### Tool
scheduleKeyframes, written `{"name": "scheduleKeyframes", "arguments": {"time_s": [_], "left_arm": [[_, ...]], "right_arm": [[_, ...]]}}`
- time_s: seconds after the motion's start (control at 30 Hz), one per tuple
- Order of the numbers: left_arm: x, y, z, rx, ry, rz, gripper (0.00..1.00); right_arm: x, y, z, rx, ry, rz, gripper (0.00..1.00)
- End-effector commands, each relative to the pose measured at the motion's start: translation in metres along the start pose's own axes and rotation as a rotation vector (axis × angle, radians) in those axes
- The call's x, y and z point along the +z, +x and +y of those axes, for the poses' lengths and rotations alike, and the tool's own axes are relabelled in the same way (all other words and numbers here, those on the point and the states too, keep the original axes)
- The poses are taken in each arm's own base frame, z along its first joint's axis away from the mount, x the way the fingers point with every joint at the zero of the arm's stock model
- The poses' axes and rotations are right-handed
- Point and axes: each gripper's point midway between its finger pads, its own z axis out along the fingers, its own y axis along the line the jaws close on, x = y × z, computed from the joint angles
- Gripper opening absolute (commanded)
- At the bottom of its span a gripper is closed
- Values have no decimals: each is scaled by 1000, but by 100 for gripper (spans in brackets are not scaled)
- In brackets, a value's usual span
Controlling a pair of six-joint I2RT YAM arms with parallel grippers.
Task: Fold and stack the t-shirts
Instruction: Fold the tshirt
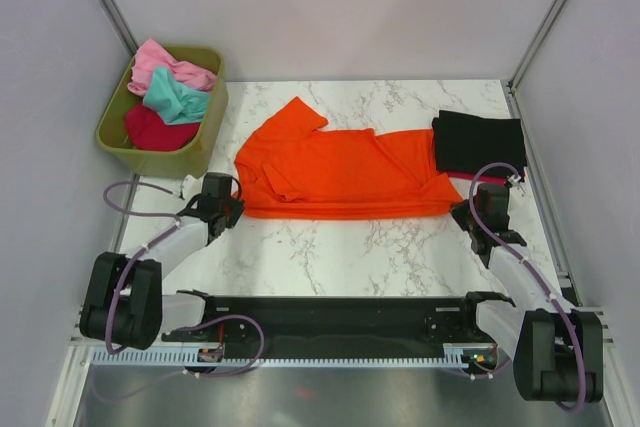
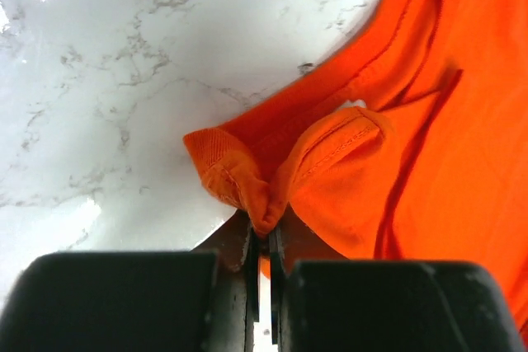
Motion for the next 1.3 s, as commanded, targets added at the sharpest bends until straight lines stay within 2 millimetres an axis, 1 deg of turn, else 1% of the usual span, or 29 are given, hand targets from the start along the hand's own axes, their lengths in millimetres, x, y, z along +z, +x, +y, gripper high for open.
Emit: {"name": "scheduleKeyframes", "arguments": {"time_s": [0.0,0.07,0.1,0.13,0.17,0.2,0.27,0.3,0.33,0.37,0.4,0.47,0.5,0.57,0.6,0.63,0.67,0.7,0.73,0.77,0.83,0.87,0.93,1.03,1.1,1.13,1.17,1.23,1.27], "left_arm": [[-27,-41,-37,-5,55,-103,2],[-38,-51,-51,7,71,-105,2],[-52,-65,-74,-3,115,-124,2],[-59,-66,-73,13,90,-109,2],[-67,-72,-81,25,100,-107,2],[-86,-88,-106,20,154,-131,2],[-108,-98,-110,56,147,-136,2],[-128,-110,-124,51,183,-159,2],[-148,-118,-127,50,215,-177,2],[-161,-123,-129,66,237,-192,2],[-181,-133,-137,60,282,-220,2],[-217,-145,-137,66,340,-262,2],[-241,-155,-144,56,386,-293,2],[-272,-165,-139,55,416,-327,2],[-301,-176,-146,45,468,-360,2],[-317,-182,-145,46,483,-379,2],[-328,-184,-141,55,478,-379,2],[-362,-196,-146,39,542,-418,2],[-376,-200,-145,37,559,-437,2],[-402,-208,-143,24,594,-462,2],[-422,-215,-142,25,616,-490,2],[-436,-220,-144,15,639,-508,2],[-439,-223,-143,16,629,-513,2],[-420,-221,-152,17,589,-488,2],[-385,-216,-163,37,525,-444,2],[-371,-213,-167,38,502,-425,2],[-347,-207,-168,46,454,-396,2],[-315,-203,-179,34,412,-366,2],[-294,-197,-178,38,374,-344,2]], "right_arm": [[0,-24,21,9,-10,-40,0],[-4,-42,40,12,-32,-66,0],[-5,-43,41,4,-17,-54,0],[-8,-48,48,-1,-21,-56,0],[-16,-60,61,-4,-30,-63,0],[-24,-68,69,-15,-46,-73,0],[-43,-87,88,-26,-72,-96,0],[-55,-96,97,-33,-97,-115,0],[-65,-102,103,-48,-110,-128,0],[-81,-112,112,-55,-125,-138,0],[-98,-120,120,-56,-160,-163,0],[-127,-134,134,-63,-206,-197,0],[-146,-141,139,-57,-241,-228,0],[-179,-156,151,-48,-292,-281,0],[-198,-163,155,-38,-325,-315,0],[-223,-177,163,-25,-361,-367,0],[-235,-182,164,-21,-366,-386,0],[-254,-188,166,-13,-391,-423,0],[-277,-202,169,3,-414,-482,0],[-291,-206,169,6,-427,-512,0],[-318,-219,174,21,-461,-569,0],[-322,-222,174,28,-457,-580,0],[-324,-225,179,32,-467,-577,0],[-300,-217,188,21,-462,-506,0],[-271,-207,193,10,-457,-438,0],[-264,-207,199,10,-473,-431,0],[-246,-201,203,1,-466,-390,0],[-218,-192,203,-5,-442,-339,0],[-199,-190,208,-11,-426,-309,0]]}}
